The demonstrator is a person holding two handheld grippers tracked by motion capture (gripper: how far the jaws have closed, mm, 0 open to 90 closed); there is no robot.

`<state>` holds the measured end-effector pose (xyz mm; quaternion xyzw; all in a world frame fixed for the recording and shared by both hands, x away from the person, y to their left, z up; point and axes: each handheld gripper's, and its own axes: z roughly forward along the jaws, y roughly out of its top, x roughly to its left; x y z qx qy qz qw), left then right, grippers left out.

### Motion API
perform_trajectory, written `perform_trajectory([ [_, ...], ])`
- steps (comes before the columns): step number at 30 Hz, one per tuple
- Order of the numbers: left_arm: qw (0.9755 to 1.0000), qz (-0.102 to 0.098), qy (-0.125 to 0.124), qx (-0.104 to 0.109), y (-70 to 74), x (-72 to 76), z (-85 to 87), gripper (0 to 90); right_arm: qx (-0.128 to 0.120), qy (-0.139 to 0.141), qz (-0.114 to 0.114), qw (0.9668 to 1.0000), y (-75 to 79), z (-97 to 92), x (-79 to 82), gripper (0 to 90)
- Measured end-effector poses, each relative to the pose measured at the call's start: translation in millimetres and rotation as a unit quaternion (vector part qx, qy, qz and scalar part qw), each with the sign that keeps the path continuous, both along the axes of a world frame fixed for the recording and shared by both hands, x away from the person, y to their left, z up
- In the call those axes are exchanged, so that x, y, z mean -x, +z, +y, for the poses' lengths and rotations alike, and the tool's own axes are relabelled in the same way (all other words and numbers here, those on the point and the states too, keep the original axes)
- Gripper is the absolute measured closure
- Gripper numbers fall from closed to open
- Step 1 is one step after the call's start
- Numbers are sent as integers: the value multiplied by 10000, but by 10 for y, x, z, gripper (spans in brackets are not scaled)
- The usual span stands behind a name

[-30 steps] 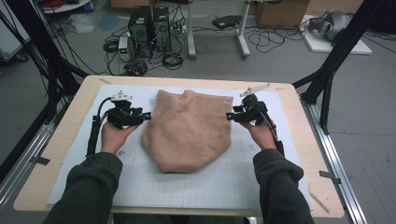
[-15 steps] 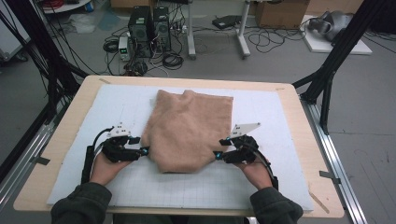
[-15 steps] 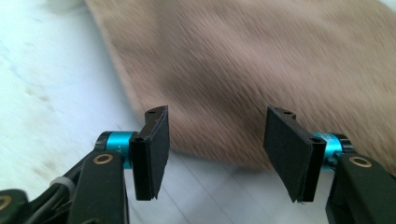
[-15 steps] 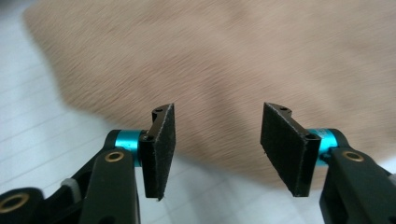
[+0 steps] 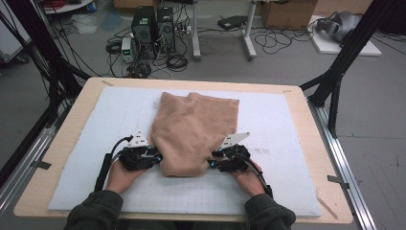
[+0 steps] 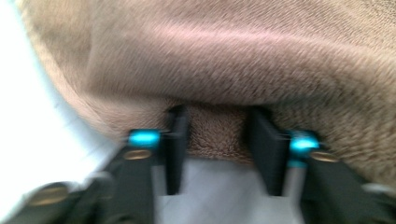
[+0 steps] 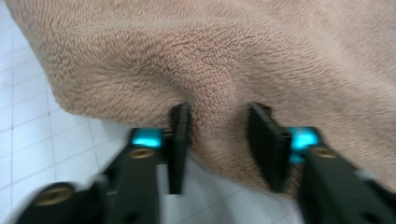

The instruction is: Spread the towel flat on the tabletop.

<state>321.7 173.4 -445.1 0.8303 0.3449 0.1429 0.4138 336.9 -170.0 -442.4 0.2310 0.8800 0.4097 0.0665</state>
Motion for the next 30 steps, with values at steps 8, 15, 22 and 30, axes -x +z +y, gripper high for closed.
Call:
perform_trajectory([
  [8, 9998, -209, 2, -32, 120, 87, 22, 816, -17, 129, -37, 9999, 98, -48, 33, 843],
  [15, 9991, -401, -38, 125, 416, 291, 171, 823, -93, 151, -205, 9996, 412, -235, 147, 847],
  [22, 9973, -688, -31, 244, 687, 395, 194, 823, -134, 139, -288, 9994, 731, -394, 191, 847],
  [30, 9944, -579, 752, 470, 581, -261, 86, 821, 89, -538, -228, 9983, 695, -310, -432, 846],
])
